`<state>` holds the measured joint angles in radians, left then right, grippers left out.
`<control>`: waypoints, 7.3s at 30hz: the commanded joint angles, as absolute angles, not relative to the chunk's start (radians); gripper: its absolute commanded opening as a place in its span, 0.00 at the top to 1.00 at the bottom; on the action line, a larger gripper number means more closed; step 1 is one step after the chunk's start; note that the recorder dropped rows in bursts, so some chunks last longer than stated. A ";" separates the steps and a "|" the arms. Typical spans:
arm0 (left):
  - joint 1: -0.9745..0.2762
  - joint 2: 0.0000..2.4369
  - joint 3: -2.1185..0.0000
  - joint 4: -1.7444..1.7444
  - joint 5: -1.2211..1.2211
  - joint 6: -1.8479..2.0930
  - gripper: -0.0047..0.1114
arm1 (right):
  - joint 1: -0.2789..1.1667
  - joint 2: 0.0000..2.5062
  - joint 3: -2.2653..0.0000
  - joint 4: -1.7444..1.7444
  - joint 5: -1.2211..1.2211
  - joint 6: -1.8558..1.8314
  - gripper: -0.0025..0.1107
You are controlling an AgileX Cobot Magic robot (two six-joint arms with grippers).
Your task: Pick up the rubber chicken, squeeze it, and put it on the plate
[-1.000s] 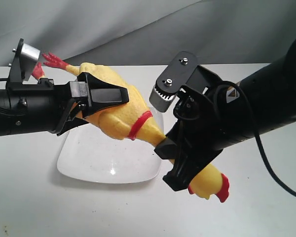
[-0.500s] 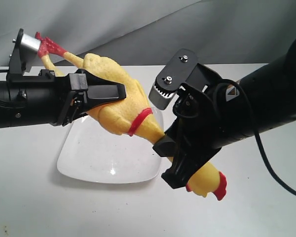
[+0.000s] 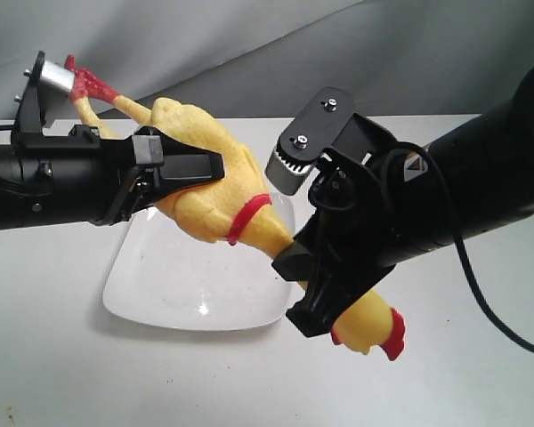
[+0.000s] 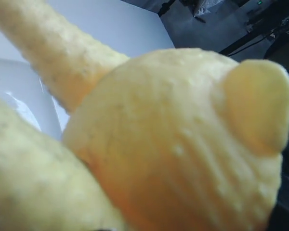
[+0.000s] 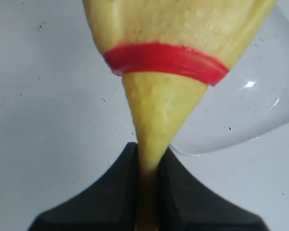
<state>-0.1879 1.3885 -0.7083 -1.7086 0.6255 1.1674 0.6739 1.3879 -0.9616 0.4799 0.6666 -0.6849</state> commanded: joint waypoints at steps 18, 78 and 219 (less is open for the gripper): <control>-0.179 1.385 -0.817 -1.744 1.130 1.259 0.96 | 0.679 1.377 -0.968 0.483 0.696 -0.705 0.98; -0.179 1.440 -0.812 -1.744 0.890 1.231 0.42 | 0.676 1.377 -0.968 0.243 0.506 -0.344 0.98; -0.179 0.594 -0.808 -1.279 0.997 0.933 0.96 | 0.609 1.827 -1.271 0.366 0.571 -0.513 0.98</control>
